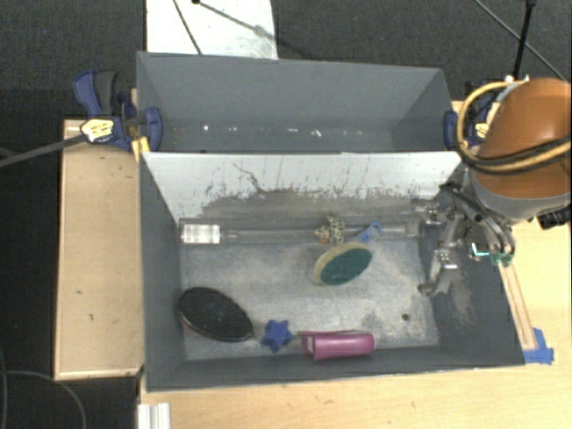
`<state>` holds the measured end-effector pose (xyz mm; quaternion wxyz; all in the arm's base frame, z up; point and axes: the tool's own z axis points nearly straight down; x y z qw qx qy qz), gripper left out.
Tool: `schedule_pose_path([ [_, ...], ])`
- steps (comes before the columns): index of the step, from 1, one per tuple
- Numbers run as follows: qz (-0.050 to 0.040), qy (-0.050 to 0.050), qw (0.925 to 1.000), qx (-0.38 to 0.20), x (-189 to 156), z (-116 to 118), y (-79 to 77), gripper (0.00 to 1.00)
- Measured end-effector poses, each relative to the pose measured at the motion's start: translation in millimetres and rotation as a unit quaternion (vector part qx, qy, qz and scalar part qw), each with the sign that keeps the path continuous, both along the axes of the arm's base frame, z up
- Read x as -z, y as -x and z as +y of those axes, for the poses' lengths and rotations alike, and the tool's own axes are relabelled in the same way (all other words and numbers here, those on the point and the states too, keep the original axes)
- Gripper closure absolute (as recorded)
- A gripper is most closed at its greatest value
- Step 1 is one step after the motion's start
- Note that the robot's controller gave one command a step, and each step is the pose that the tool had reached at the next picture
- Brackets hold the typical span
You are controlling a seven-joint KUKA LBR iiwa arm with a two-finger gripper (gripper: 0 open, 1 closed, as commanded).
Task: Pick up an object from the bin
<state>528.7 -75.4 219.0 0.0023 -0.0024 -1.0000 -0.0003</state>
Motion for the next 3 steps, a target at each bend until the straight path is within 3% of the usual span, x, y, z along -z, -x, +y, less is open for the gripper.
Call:
schedule_pose_path([
  [1,-0.0006,-0.001,0.991,0.134,72.2,73.7,-31.8,0.0],
  [2,-0.0005,0.001,0.9818,0.19,151.2,81.7,-45.6,0.0],
  [3,-0.002,0.001,0.9823,0.188,148.8,81.2,-46.4,1.0],
])
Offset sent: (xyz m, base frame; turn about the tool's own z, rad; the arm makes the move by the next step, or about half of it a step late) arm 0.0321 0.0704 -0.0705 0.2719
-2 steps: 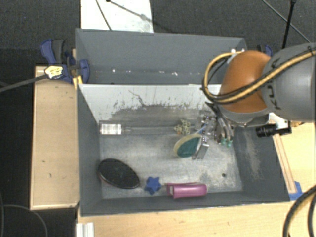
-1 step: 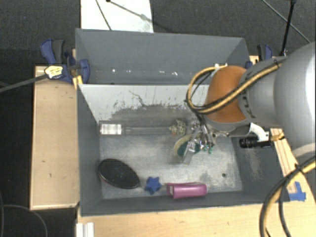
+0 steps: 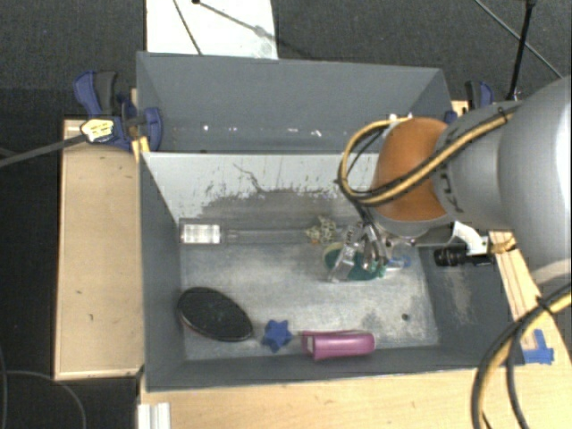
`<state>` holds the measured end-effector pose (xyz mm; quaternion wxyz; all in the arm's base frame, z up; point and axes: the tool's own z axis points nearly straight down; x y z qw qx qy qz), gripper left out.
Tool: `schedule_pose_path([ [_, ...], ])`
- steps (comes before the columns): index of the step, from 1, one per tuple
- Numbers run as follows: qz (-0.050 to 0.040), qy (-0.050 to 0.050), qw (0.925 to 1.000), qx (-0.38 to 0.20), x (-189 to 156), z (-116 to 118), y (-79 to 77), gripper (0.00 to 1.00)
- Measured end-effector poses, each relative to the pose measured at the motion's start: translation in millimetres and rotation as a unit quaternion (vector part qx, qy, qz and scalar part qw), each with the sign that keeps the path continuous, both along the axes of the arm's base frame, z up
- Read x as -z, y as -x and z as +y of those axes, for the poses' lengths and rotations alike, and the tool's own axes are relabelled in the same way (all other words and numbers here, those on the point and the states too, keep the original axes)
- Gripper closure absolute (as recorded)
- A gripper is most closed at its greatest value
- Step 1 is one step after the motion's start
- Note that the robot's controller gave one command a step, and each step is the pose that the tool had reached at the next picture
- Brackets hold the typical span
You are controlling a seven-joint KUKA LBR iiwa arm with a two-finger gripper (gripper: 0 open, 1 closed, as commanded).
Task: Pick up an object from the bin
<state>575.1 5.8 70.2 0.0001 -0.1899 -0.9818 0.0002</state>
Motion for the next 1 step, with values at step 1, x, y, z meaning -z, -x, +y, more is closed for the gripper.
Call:
schedule_pose_path([
  [1,-0.0057,0.0,0.9998,-0.017,-141.5,-0.8,-7.9,1.0],
])
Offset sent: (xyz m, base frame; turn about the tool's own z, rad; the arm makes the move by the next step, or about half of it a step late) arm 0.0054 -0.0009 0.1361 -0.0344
